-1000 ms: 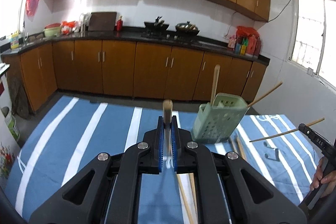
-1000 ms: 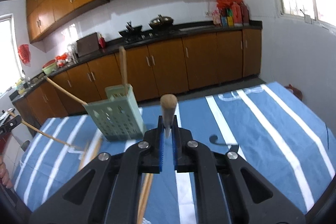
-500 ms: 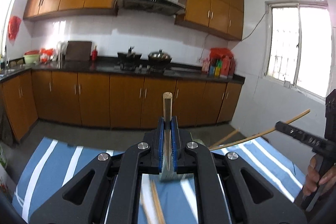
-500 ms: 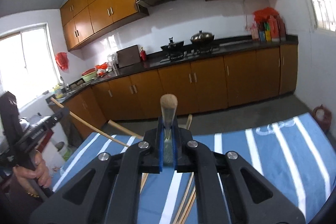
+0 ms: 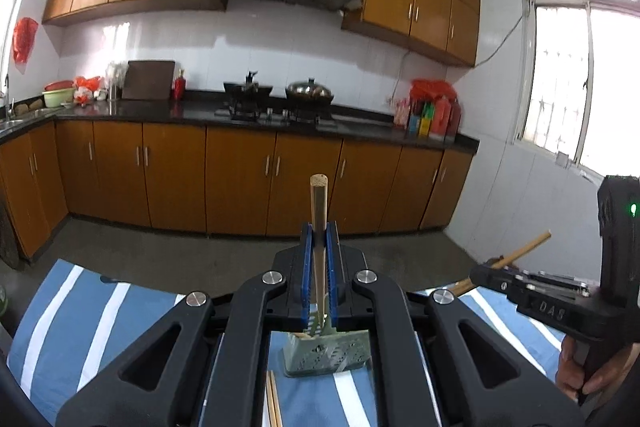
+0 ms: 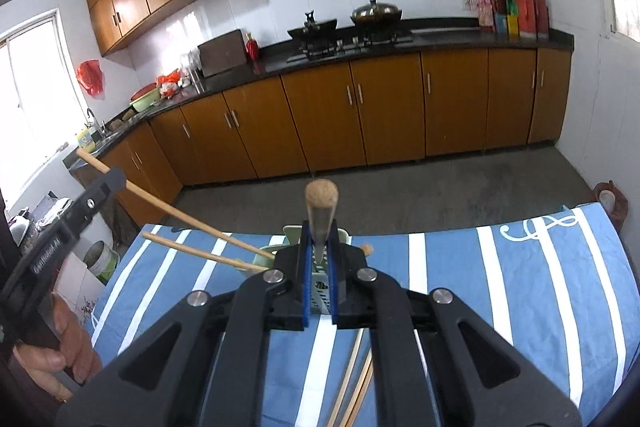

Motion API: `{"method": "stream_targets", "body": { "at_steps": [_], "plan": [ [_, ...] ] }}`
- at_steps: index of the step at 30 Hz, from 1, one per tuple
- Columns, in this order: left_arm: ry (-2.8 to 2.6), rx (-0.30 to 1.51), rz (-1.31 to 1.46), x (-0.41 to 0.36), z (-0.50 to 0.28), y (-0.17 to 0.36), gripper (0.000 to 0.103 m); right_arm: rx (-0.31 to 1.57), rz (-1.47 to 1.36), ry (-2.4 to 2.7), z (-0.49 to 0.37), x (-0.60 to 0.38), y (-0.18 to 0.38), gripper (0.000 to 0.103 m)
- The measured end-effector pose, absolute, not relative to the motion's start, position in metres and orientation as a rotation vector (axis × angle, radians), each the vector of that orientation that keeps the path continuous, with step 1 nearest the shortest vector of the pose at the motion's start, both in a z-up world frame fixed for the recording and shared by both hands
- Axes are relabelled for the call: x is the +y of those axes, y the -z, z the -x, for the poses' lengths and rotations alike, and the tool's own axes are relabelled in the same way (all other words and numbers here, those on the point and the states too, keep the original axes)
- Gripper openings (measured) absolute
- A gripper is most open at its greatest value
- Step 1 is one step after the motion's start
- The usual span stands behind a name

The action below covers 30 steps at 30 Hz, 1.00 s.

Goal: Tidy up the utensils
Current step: 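Carry both chopsticks up over the green holder and lower them in, then open both tools to release the chopsticks into the green holder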

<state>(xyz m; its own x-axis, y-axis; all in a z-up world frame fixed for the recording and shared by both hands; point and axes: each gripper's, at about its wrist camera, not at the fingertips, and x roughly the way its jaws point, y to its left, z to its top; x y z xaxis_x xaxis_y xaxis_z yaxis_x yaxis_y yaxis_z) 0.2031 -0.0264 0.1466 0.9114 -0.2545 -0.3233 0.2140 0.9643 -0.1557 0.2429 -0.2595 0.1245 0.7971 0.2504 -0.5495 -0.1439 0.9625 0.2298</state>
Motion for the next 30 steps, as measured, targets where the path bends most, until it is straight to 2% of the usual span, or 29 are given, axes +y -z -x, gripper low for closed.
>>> {"method": "stream_targets", "body": {
  "at_steps": [5, 14, 18, 25, 30],
  "plan": [
    [0.246, 0.403, 0.114, -0.027, -0.214, -0.13, 0.007, 0.652, -0.204, -0.215, -0.26, -0.258, -0.115, 0.009],
    [0.231, 0.413, 0.121, -0.021, -0.214, -0.126, 0.011, 0.627, -0.212, -0.195, -0.257, -0.26, -0.114, 0.017],
    [0.22, 0.391, 0.131, -0.017, -0.207, -0.132, 0.021, 0.587, -0.207, -0.181, -0.242, -0.263, -0.122, 0.018],
    [0.215, 0.346, 0.158, -0.002, -0.179, -0.145, 0.021, 0.507, -0.191, -0.128, -0.195, -0.278, -0.125, 0.022],
    [0.19, 0.357, 0.132, 0.016, -0.148, -0.128, 0.022, 0.524, -0.177, -0.055, -0.159, -0.292, -0.091, 0.025]
  ]
}}
